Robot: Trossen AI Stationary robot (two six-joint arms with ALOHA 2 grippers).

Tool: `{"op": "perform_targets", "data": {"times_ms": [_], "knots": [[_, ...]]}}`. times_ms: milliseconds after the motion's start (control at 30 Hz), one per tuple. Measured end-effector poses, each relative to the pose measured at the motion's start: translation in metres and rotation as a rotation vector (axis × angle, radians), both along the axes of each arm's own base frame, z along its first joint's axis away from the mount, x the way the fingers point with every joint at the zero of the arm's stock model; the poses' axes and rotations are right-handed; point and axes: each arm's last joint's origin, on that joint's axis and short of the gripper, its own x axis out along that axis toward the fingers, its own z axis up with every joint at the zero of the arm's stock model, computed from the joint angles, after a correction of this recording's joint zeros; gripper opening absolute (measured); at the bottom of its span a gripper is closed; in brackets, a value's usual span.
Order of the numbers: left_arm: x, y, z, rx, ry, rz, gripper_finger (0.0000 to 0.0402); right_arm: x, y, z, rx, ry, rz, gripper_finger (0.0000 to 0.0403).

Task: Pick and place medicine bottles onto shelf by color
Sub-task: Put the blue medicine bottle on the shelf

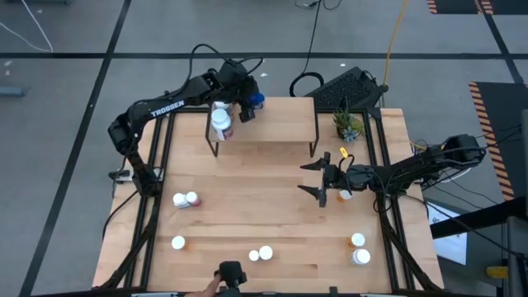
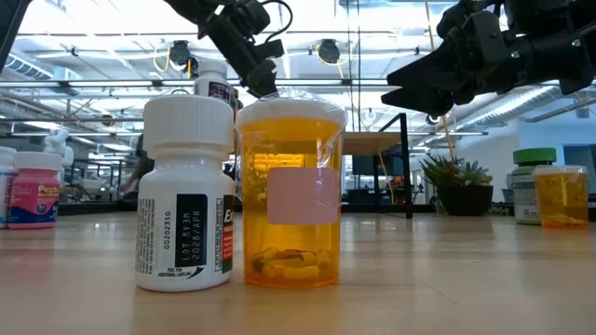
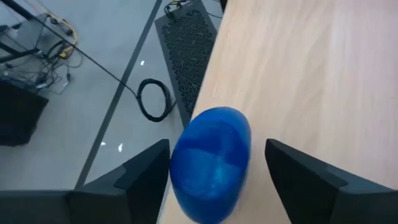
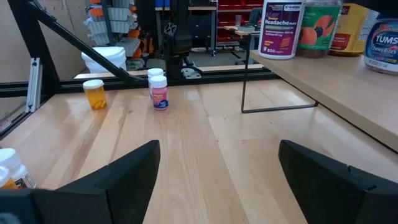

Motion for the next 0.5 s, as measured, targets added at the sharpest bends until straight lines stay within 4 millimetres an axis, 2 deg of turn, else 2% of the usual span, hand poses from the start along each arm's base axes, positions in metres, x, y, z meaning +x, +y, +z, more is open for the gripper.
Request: {"op": "perform_targets", "data": {"times_ms": [200, 500], "knots": [[-0.0002, 0.0013, 0.0008, 0.033, 0.01, 0.023, 0.029, 0.0, 0.0, 0.0, 0.0, 0.0, 0.0, 0.0325], [0.0033, -0.0085, 0.0093, 0.125, 0.029, 0.034, 0.028, 0.0, -0.0001, 0.0, -0.001, 0.0, 0.0, 0.0325]]}}
